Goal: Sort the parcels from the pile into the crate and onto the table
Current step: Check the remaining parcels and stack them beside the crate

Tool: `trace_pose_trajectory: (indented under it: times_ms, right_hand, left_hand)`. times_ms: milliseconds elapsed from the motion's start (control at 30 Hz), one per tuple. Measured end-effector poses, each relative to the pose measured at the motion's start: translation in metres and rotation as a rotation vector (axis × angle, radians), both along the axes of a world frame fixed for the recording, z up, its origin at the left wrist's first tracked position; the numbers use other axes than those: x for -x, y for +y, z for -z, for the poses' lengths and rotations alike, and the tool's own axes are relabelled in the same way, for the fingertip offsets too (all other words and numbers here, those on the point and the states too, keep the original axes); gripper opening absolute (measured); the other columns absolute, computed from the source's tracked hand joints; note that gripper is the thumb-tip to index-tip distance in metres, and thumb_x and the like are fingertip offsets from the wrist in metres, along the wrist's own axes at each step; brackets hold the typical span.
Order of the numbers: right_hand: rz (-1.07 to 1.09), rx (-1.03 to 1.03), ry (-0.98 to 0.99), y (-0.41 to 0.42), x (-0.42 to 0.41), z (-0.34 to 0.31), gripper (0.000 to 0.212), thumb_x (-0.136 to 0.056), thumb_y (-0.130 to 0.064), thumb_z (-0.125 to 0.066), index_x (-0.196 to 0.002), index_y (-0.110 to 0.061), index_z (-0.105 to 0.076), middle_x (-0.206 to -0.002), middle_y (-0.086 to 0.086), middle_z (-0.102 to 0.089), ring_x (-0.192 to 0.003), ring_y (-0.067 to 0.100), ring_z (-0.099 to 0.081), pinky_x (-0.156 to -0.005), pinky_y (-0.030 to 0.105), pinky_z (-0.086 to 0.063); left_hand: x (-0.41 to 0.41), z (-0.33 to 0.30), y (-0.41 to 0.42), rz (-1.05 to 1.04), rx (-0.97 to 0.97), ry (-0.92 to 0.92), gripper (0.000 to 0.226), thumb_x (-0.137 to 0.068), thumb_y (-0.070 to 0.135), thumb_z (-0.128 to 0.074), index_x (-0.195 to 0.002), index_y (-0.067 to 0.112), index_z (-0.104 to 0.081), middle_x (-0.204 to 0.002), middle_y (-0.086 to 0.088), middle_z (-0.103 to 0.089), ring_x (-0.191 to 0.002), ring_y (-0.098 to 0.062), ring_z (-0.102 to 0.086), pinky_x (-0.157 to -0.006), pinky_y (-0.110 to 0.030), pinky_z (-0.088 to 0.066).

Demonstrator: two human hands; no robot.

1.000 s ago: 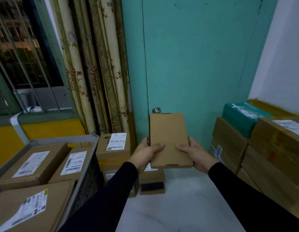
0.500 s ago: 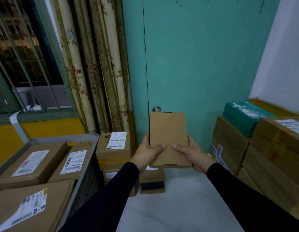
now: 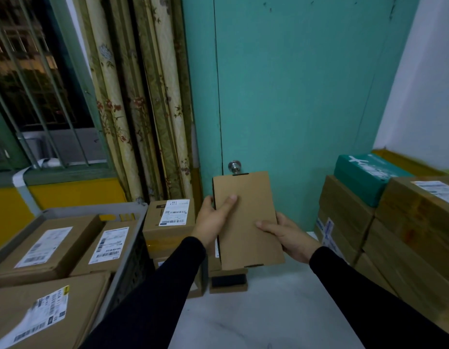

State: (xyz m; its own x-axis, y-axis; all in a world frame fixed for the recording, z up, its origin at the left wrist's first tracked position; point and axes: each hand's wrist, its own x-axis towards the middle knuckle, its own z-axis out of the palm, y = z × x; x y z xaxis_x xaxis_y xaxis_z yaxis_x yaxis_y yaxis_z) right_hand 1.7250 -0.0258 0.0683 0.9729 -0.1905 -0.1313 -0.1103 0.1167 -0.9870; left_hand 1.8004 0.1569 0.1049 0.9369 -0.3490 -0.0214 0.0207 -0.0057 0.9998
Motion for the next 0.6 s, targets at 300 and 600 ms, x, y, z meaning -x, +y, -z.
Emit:
trace_pose_trajectory:
  times_ms: [300,600]
  right_hand:
    - [0.215,-0.046,-0.145,0.013,-0.006,-0.016,0.038,-0.094,-0.036,-0.068,-0.127,-0.020,-0.059,-0.120,0.003,-0.072,-0.103,0.017,-0.072,-0.084,0.034,-0.059]
    - [0.233,-0.076,-0.188,0.017,-0.006,-0.014,0.023,-0.098,-0.021,-0.065,-0.119,-0.015,-0.061,-0.108,0.001,-0.074,-0.086,0.010,-0.075,-0.067,0.024,-0.060]
  left_hand:
    - [0.009,-0.001,-0.006,0.054,-0.060,-0.094,0.035,-0.093,0.046,-0.068,-0.119,0.028,-0.054,-0.116,0.001,-0.069,-0.103,-0.015,-0.069,-0.086,-0.032,-0.058]
    - [0.014,0.006,-0.006,0.029,-0.056,-0.100,0.049,-0.095,0.045,-0.065,-0.135,0.020,-0.052,-0.122,-0.001,-0.067,-0.110,-0.017,-0.066,-0.098,-0.042,-0.056]
